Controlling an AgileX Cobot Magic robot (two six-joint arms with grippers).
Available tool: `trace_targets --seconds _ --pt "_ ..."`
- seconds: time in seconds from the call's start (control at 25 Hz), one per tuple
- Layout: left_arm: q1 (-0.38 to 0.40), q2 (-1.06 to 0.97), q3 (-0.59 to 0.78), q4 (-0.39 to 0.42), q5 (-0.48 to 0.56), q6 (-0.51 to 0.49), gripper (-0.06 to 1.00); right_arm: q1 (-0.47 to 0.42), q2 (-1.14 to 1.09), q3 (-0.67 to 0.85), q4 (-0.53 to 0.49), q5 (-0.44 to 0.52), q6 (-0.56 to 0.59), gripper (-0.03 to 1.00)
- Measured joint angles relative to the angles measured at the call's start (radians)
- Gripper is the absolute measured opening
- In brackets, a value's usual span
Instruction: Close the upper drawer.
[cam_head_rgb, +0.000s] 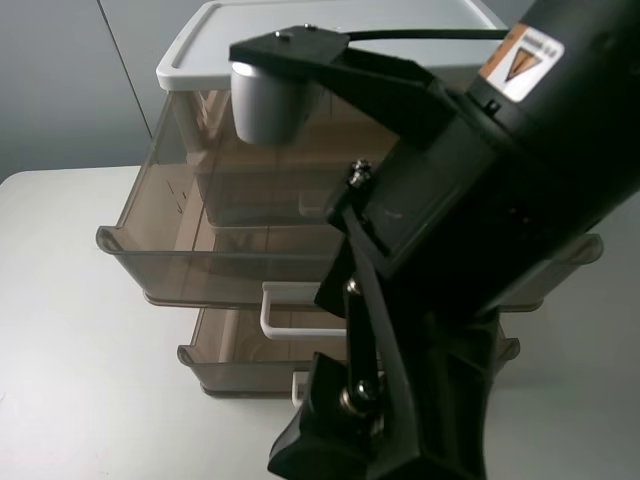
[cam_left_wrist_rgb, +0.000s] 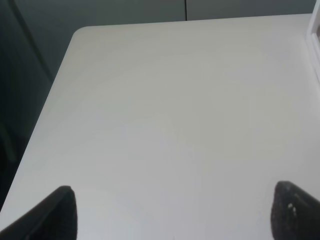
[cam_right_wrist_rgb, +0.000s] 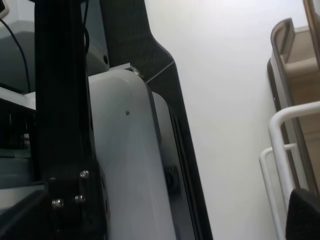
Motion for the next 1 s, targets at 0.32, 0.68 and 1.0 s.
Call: trace_targets --seconds 0.32,0.68,1.0 --pt "0.000 0.000 0.000 0.000 0.000 0.000 0.74 0.006 0.030 0.003 -0.179 -0.004 0.114 0.70" --pt "0.000 0.000 0.000 0.000 0.000 0.000 0.74 0.016 0.022 0.003 -0.320 -0.086 0.192 0.69" --pt "0.000 0.000 0.000 0.000 0.000 0.000 0.74 0.004 0.007 -0.035 -0.509 -0.103 0.229 0.70"
